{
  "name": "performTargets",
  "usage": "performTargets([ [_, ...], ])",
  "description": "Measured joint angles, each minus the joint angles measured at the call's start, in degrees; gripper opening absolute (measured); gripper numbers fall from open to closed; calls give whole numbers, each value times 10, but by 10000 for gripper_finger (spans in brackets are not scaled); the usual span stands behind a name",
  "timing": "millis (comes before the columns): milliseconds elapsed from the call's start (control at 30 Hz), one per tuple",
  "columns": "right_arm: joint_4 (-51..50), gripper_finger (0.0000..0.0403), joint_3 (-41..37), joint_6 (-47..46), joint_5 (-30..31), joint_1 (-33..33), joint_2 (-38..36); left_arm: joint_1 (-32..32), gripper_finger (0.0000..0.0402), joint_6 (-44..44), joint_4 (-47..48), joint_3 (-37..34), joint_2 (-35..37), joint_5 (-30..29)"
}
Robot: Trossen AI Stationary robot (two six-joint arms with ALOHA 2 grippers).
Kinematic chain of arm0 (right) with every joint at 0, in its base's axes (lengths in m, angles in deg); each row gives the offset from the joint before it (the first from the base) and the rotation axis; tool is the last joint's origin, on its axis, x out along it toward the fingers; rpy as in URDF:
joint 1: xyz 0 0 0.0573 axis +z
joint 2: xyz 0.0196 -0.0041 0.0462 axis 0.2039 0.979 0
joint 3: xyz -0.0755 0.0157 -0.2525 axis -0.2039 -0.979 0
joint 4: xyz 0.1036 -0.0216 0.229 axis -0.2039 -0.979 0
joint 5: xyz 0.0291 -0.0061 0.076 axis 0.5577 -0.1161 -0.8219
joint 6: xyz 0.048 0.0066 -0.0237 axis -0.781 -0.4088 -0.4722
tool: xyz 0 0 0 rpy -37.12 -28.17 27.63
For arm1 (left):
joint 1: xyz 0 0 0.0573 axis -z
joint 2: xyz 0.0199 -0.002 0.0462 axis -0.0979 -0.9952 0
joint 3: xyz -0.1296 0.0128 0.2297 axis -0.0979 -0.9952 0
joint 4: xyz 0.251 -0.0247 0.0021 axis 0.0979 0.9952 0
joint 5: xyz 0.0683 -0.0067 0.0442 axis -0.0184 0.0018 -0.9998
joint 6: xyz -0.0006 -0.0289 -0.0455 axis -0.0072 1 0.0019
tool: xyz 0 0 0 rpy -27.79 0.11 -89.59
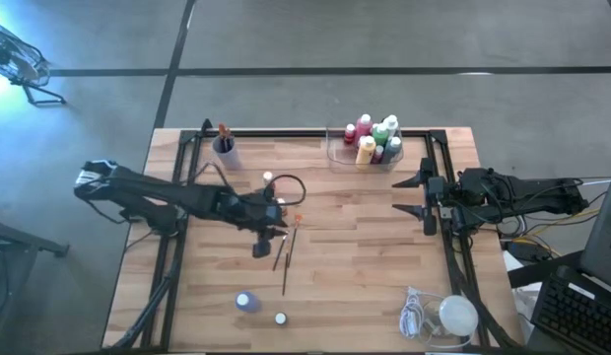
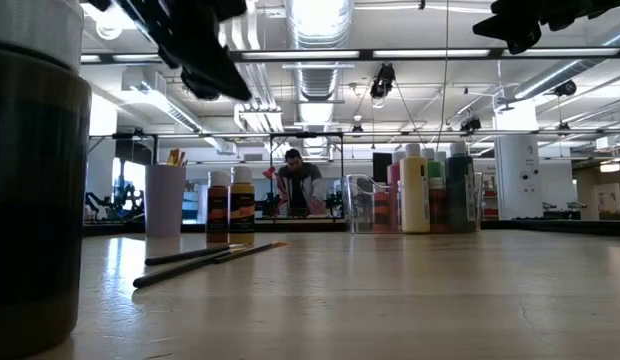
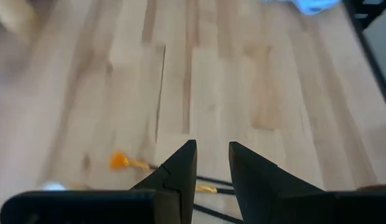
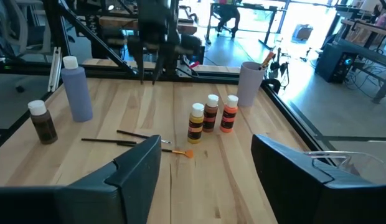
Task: Pick & Place Paint Supplies
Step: Put the silver paint brush into the violet cup
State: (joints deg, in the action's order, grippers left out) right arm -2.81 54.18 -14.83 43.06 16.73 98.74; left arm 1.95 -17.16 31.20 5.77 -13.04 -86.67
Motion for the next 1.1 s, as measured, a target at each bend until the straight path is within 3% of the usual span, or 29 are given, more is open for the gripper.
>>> performTargets([
  [400, 0, 222, 0, 0, 0, 0, 0, 1, 99, 219, 34, 1, -115, 2],
  [567, 0, 220, 0, 0, 0, 0, 0, -10, 109, 245, 40, 1, -151, 1],
  [833, 0, 243, 0, 0, 0, 0, -1, -34, 168, 310, 36, 25, -205, -12],
  [1100, 0, 272, 0, 0, 0, 0, 0, -41, 166, 335, 37, 45, -234, -15],
])
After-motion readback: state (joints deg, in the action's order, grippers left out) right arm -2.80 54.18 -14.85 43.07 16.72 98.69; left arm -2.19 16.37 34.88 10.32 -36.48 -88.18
